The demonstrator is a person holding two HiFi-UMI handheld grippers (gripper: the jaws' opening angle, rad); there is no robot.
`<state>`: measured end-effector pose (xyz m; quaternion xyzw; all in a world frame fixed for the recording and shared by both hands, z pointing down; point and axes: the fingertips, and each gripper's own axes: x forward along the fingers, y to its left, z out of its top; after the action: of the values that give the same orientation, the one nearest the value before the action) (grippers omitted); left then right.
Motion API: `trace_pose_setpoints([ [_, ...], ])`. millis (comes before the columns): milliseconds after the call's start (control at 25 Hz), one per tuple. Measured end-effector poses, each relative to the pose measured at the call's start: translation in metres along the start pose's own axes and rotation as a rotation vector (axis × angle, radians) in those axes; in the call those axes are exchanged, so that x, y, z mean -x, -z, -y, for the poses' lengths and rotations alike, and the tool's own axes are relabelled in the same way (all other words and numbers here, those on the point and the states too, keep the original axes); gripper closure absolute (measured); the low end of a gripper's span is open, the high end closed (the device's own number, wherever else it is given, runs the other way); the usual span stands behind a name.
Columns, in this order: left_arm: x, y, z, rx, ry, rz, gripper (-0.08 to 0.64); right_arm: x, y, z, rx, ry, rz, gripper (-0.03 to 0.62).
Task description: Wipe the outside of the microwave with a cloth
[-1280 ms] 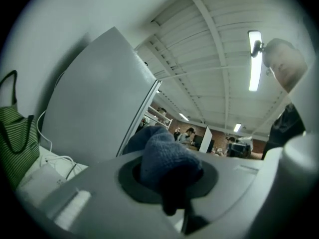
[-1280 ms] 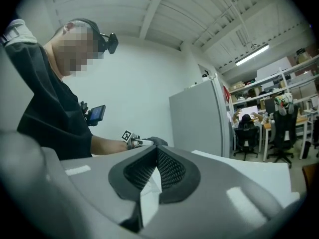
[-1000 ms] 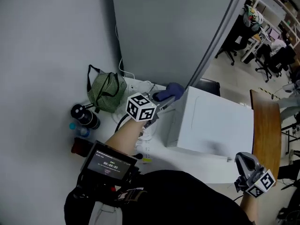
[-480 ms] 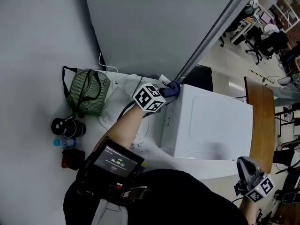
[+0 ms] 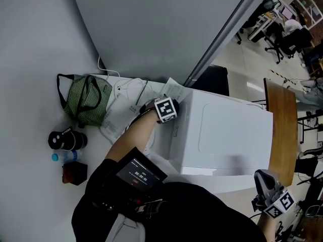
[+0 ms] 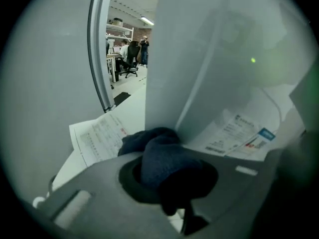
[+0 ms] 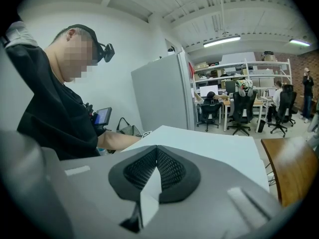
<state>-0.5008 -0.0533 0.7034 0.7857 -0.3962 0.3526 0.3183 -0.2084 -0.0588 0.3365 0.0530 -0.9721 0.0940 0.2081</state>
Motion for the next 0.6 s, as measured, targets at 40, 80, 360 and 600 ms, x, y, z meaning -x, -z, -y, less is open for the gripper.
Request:
trace_pose_setpoints([
  [40, 0.007, -0.002, -0.001, 0.014, -0.007, 0.021, 0.506, 0.001, -0.001, 0.001, 0.001, -0.004, 0.008, 0.588],
  [80, 0.020, -0.005, -0.002, 0.030, -0.023, 0.057, 0.505, 0.001, -0.003, 0.002, 0.002, -0.009, 0.019, 0.588],
  [360, 0.199, -0.073, 0.054, -0.013, -0.134, 0.397, 0.505, -0.016, -0.019, -0.005, 0.015, -0.104, 0.107, 0.588],
  [600, 0.175, -0.087, 0.098, -0.254, -0.104, 0.272, 0.505, -0.024, -0.024, -0.020, 0.028, -0.136, 0.124, 0.588],
])
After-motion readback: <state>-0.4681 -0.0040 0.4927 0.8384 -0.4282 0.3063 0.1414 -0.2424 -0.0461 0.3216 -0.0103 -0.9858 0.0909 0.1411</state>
